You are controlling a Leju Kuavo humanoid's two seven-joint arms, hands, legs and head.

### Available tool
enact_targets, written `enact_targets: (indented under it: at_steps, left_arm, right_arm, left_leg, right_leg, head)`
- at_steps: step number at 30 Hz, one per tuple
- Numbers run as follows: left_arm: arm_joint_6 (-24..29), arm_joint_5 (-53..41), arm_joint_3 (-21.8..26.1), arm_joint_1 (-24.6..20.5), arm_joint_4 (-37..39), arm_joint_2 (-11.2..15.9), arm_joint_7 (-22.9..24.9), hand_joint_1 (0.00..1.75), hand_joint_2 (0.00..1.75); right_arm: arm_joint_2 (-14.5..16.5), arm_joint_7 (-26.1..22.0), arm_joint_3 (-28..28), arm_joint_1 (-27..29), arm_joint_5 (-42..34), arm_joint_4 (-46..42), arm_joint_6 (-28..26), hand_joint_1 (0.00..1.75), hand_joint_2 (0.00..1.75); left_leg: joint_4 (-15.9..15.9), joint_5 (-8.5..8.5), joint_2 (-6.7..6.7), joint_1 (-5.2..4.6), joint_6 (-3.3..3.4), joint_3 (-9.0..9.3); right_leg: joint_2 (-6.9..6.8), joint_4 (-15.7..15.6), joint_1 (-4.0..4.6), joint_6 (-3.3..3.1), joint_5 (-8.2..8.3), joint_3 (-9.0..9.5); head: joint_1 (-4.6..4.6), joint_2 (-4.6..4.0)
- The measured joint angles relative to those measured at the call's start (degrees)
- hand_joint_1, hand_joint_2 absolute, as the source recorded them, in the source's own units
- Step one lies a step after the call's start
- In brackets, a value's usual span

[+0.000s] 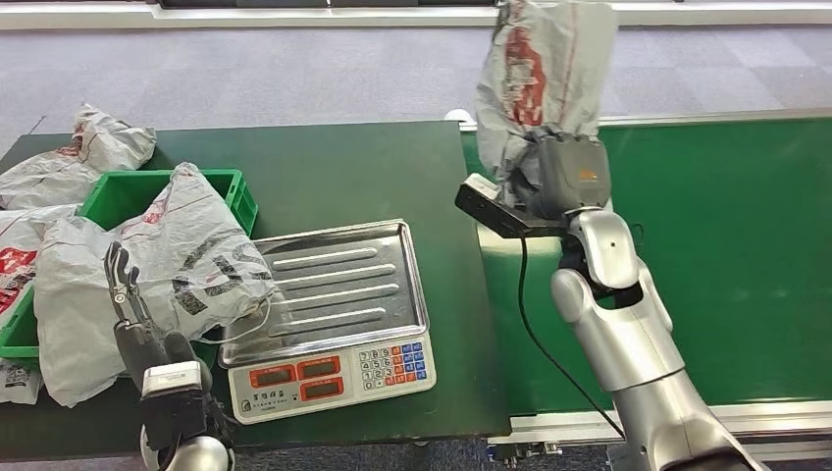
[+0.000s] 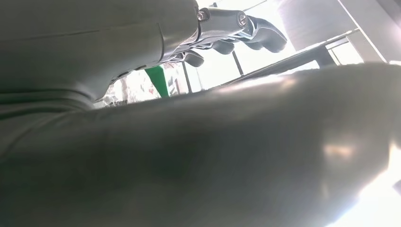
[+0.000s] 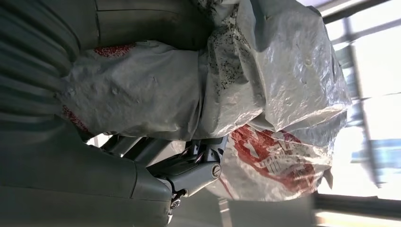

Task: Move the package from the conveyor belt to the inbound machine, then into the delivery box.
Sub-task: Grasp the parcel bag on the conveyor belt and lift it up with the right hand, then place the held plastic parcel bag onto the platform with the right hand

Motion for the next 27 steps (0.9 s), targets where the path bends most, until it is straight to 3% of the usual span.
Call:
enact_targets:
  at_steps: [5,12,17,21,25,27]
  left_arm:
    - [0.6,4.3,0.2,-0.2,0.0,-0.5,-2.2,0.00,0.00]
    - [2.8,9.1,1.8,-0.7,-0.5,-1.4,-4.7,0.00,0.00]
    - [3.6,8.6,2.9,-0.3,-2.3,-2.2,-4.9,0.00,0.00]
    - [3.6,8.1,3.5,0.1,-3.3,-2.5,-4.6,0.00,0.00]
    - [3.6,7.3,3.7,0.2,-3.9,-2.6,-3.6,0.00,0.00]
    - [3.6,6.5,3.8,0.2,-4.2,-2.6,-2.7,0.00,0.00]
  right_arm:
    - [6.6,-5.3,10.1,-5.4,-9.2,11.1,0.2,1.75,1.75]
    - [14.6,-10.7,19.7,-5.4,-20.1,18.4,2.9,1.75,1.75]
    - [17.4,-10.2,26.8,-3.6,-29.0,18.2,4.3,1.75,1.75]
    - [18.3,-8.2,30.8,-2.7,-31.9,17.6,5.4,1.75,1.75]
    - [18.5,-2.6,32.9,-2.4,-30.9,17.9,6.7,0.00,1.75]
    - [18.5,0.6,33.7,-2.4,-29.5,18.5,6.9,0.00,1.75]
  left_leg:
    - [0.0,0.14,-0.26,0.10,-0.19,0.02]
    - [-0.1,0.16,-0.32,0.15,-0.24,-0.08]
    - [-0.1,0.16,-0.33,0.15,-0.25,-0.11]
    - [0.0,0.16,-0.34,0.14,-0.25,-0.13]
    - [0.0,0.16,-0.34,0.14,-0.25,-0.13]
    - [0.0,0.16,-0.34,0.14,-0.25,-0.13]
  right_leg:
    - [-0.11,0.1,0.09,-0.12,0.00,-0.16]
    - [-0.15,0.1,0.14,-0.17,-0.04,-0.25]
    - [-0.15,0.1,0.13,-0.19,-0.05,-0.27]
    - [-0.17,0.1,0.12,-0.20,-0.05,-0.27]
    - [-0.18,0.1,0.12,-0.21,-0.04,-0.27]
    - [-0.19,0.1,0.12,-0.23,-0.02,-0.27]
  head:
    - [-0.01,0.00]
    - [-0.01,0.00]
    - [-0.02,0.00]
    - [-0.02,0.00]
    - [-0.02,0.00]
    - [-0.02,0.00]
